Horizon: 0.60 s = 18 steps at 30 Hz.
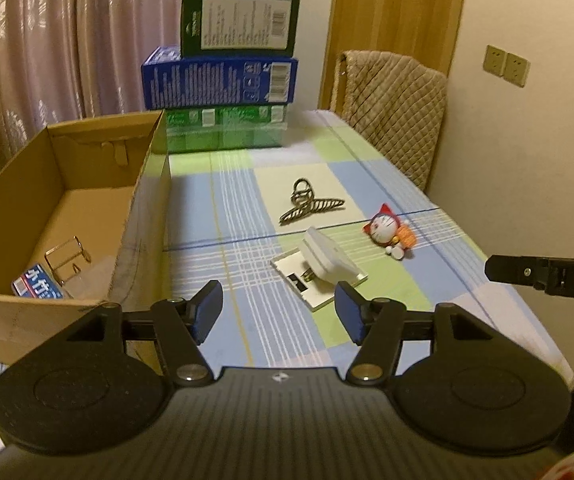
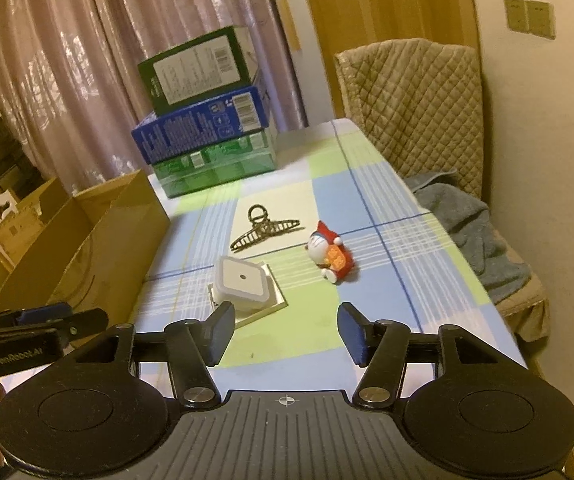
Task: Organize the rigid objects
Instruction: 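Move both tools back over the table items, then grasp the white square night light with the right tool while the left tool grasps the white plate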
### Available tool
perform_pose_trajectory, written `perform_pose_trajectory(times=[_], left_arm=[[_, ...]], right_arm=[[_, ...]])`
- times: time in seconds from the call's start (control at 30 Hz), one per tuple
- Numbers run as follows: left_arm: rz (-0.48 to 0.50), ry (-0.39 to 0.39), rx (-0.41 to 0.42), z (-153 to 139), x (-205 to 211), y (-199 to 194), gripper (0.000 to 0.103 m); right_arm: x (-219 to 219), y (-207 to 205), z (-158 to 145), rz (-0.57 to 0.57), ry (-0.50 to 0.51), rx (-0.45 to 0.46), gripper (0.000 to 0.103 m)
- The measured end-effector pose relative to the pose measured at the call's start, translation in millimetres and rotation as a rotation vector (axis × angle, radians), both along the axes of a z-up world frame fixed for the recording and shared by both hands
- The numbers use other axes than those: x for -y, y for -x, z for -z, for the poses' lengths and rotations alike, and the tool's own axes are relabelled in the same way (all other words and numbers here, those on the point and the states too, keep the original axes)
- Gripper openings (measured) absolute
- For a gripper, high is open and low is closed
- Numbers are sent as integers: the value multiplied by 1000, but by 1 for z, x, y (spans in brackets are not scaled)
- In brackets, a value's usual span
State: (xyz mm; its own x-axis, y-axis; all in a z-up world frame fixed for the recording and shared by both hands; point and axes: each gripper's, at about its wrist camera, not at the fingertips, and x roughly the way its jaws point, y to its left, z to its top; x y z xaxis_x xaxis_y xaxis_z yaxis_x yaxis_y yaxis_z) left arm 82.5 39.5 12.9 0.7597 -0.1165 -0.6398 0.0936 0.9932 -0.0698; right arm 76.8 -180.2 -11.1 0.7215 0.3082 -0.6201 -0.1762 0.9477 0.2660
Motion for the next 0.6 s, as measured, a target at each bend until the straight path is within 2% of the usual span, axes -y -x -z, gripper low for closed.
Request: perform_pose_trajectory(times=[0.17,0.27,0.6], left_arm=[[-37,10,-28,26,3,-15,64],[-64,10,-48,43,3,-25,71],[-140,40,-92,84,-7,-56,72]], right_arm=[[-11,-31,21,-59,3,-30,62],[-18,-52,34,-87,-11,-54,65],[-44,-113,70,-170,-71,-121,68]])
